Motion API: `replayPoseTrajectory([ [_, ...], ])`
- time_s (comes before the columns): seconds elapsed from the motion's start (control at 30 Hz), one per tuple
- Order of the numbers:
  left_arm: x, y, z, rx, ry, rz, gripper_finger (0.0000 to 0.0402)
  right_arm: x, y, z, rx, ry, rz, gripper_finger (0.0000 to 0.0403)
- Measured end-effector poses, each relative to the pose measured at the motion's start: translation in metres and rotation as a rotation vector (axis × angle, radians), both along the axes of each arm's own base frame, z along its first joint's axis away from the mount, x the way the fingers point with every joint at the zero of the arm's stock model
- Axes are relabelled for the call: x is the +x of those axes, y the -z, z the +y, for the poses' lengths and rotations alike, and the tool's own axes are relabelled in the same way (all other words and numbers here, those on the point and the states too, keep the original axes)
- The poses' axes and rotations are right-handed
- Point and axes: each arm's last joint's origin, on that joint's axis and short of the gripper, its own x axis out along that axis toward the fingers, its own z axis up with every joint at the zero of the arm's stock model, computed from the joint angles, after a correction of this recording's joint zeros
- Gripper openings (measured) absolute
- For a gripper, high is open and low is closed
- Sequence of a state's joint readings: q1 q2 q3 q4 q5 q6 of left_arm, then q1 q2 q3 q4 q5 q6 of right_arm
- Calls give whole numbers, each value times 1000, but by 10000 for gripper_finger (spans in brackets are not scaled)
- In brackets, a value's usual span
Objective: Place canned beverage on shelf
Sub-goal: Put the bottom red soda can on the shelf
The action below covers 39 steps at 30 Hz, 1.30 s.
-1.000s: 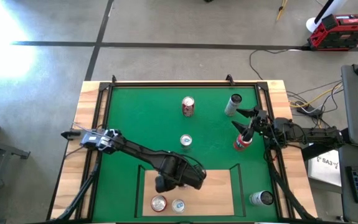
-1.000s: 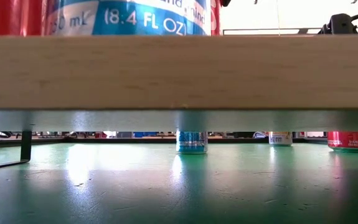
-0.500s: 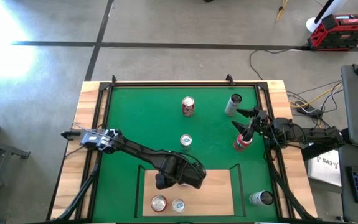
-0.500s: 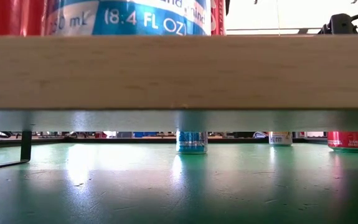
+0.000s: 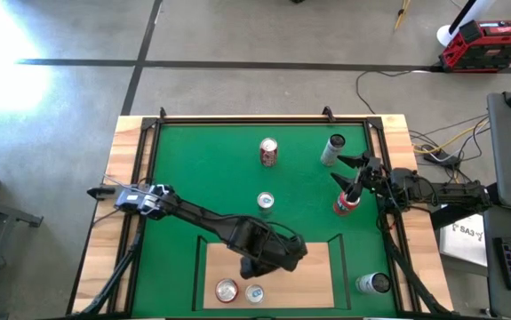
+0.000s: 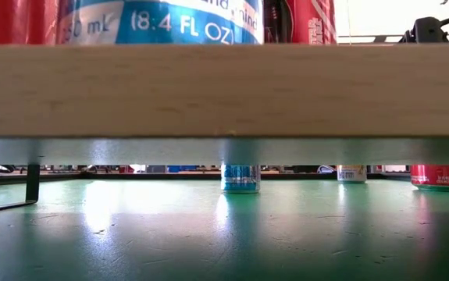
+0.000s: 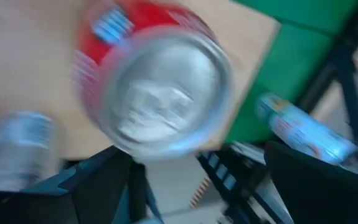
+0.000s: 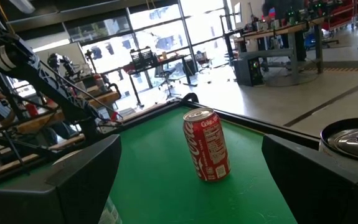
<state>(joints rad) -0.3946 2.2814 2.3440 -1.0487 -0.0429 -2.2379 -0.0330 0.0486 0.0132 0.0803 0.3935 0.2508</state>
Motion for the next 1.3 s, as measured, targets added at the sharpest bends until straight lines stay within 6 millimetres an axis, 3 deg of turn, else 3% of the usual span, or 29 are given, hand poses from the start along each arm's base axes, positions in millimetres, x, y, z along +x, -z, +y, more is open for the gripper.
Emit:
replayPoseTrajectory([
  [0.23,14,-12,-6,-69,65,-187,350,0,0,0,0,0,0,381],
  [0.67,15,-13,-9,199,496,-322,350,0,0,0,0,0,0,381],
  [1.3,13,-10,-7,217,517,-284,350,0,0,0,0,0,0,381],
])
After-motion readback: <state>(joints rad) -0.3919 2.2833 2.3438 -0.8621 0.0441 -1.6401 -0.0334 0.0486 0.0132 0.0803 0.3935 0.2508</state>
